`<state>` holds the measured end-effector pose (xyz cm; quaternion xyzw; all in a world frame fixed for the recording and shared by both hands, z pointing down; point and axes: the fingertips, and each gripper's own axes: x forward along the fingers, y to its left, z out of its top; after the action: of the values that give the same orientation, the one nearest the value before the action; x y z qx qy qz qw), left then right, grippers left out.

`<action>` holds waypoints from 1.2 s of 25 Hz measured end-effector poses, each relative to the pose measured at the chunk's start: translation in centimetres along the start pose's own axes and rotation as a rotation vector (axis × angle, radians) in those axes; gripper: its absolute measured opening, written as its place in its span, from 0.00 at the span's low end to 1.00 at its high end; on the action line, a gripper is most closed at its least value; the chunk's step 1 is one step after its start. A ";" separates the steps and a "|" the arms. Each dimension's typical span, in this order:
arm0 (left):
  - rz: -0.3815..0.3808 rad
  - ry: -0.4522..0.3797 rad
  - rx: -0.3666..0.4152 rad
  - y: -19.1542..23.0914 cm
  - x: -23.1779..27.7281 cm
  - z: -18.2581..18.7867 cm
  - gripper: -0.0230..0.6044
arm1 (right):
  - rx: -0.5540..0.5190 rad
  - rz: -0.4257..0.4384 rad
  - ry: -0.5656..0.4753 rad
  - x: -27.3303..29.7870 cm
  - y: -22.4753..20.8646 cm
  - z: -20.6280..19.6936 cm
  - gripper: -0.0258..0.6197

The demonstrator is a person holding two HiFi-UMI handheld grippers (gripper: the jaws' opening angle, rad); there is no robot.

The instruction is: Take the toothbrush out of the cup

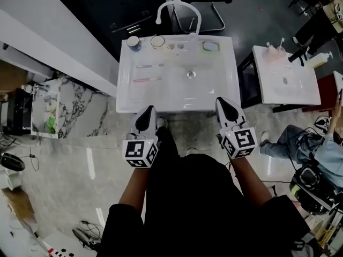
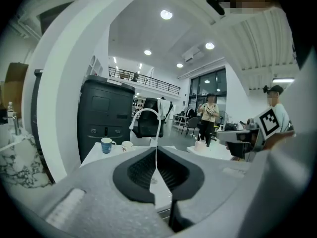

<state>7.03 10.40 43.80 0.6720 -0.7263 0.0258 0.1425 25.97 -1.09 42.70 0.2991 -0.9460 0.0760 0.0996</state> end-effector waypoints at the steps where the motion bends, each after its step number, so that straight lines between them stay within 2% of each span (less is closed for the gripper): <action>1: 0.012 -0.003 0.000 -0.4 -0.6 0.1 0.07 | -0.009 -0.002 0.001 -0.6 -0.3 0.1 0.04; 9: 0.042 -0.035 0.033 -2.5 -2.6 0.4 0.07 | -0.014 -0.031 -0.011 -2.4 -1.0 -0.2 0.04; 17: 0.038 -0.055 0.065 -1.0 -3.2 1.7 0.07 | -0.025 -0.079 -0.025 -2.3 -0.9 0.9 0.04; 23: 0.051 -0.071 0.061 -0.3 -3.4 2.3 0.07 | -0.034 -0.078 -0.020 -2.5 -0.4 0.9 0.04; 30: 0.056 -0.092 0.054 -2.0 -3.8 3.0 0.07 | -0.049 -0.055 -0.016 -3.7 0.1 1.0 0.04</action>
<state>8.68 13.19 39.75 0.6555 -0.7496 0.0183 0.0899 28.73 0.83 40.87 0.3233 -0.9396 0.0476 0.1015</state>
